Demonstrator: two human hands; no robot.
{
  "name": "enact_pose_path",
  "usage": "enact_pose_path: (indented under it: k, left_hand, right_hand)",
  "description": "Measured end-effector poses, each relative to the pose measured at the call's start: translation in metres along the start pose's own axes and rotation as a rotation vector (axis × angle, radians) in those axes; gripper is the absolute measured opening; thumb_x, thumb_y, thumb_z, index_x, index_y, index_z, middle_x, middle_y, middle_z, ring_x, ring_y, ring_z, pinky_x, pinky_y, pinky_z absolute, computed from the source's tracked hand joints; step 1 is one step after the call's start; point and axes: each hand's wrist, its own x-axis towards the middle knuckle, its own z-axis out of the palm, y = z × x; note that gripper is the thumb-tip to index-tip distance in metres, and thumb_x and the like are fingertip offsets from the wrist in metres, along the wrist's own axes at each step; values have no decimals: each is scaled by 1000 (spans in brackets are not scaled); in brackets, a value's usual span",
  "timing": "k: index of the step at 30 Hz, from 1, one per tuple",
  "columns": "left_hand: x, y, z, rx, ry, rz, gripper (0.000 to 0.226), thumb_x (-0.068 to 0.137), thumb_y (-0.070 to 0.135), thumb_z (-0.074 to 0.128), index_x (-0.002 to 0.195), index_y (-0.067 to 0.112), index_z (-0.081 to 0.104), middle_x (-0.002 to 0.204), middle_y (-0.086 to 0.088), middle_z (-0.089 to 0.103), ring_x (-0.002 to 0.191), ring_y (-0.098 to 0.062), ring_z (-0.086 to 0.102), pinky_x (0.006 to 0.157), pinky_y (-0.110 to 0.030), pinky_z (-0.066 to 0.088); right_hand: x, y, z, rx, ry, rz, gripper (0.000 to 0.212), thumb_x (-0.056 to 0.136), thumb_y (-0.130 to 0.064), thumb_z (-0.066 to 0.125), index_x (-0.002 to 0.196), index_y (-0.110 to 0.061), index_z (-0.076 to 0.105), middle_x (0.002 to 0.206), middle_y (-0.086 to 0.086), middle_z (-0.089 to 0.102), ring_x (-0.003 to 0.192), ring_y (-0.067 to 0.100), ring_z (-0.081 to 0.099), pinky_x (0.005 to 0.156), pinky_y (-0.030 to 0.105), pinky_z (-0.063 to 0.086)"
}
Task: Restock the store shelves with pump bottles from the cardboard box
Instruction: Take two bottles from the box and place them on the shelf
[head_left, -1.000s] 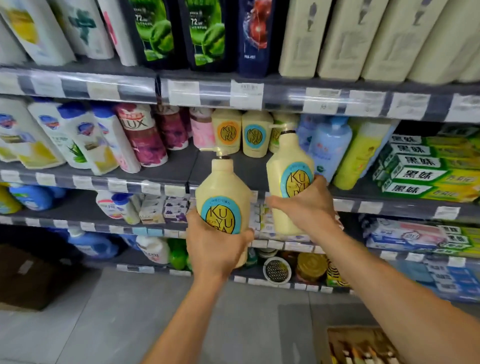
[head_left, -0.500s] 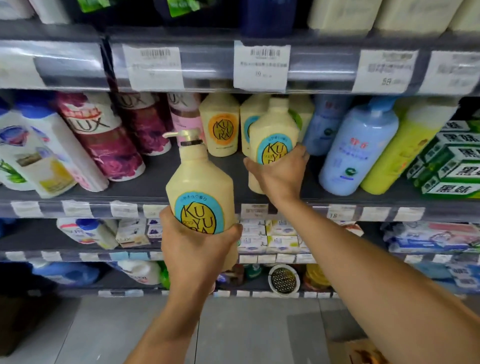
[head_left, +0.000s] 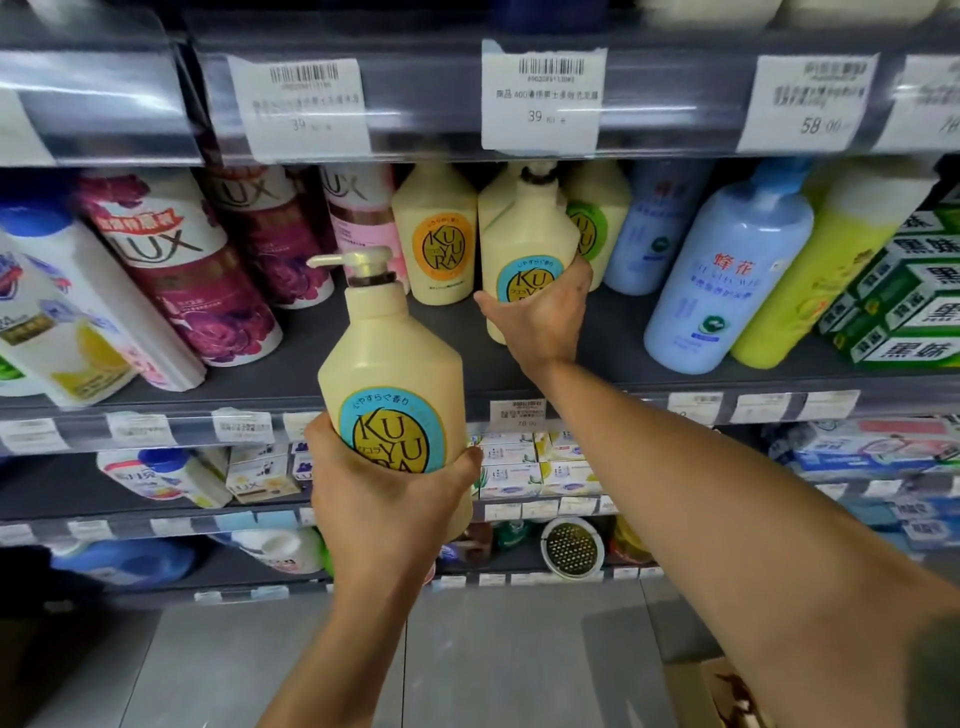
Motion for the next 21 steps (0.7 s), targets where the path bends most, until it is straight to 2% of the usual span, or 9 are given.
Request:
enact_pose_path:
  k: [4,10,12,14,16,19,21]
  left_hand:
    - [0,-1,2,-8,0,-1,79,45,25,92,104,24,39,87,13,54,77,-2,56,56,-17,43]
    - [-7,-1,16,-15,37,9,79,44,24,91,106,22,41,89,9,56,78,-7,60,60,-24,50]
    - [-10,-1,23,-35,42,7,80,44,23,91,107,21,42,90,8,56,79,-8,60,60,-22,50]
    - [-12,0,30,-63,50,9,80,45,23,91,108,21,41,92,7,57,81,-9,61,62,-22,50]
    - [-16,2,36,-89,65,11,81,46,24,91,110,22,41,94,7,56,82,-7,60,60,-16,48]
    - [-20,10,43,-128,75,19,80,47,25,91,109,26,40,94,9,56,80,-2,59,55,-6,45]
    - [-18,15,48,-165,75,51,81,46,24,91,108,29,39,100,5,56,84,-2,59,58,-6,46]
  right_hand:
    - [2,2,-1,-8,-9,-16,99,45,-36,90,122,-9,35,121,8,46,112,24,50,88,28,53]
    - [3,6,-3,16,-61,-18,97,50,-32,92,124,-9,33,120,4,48,108,14,47,74,4,37]
    - [3,6,-3,27,-66,-20,98,48,-32,92,123,-11,33,118,3,48,108,16,49,79,9,42]
    - [2,5,-4,35,-78,-18,97,46,-34,92,120,-13,33,118,3,48,110,19,50,87,22,50]
    - [0,5,-8,8,-124,10,96,44,-34,92,117,-13,34,118,5,47,112,22,50,90,31,53]
    - [-8,7,-36,-149,-271,60,98,49,-31,91,125,-6,34,128,9,39,123,24,38,95,31,44]
    - [-15,11,-69,-328,-355,-38,96,60,-37,86,135,-9,34,137,8,38,130,23,34,101,37,40]
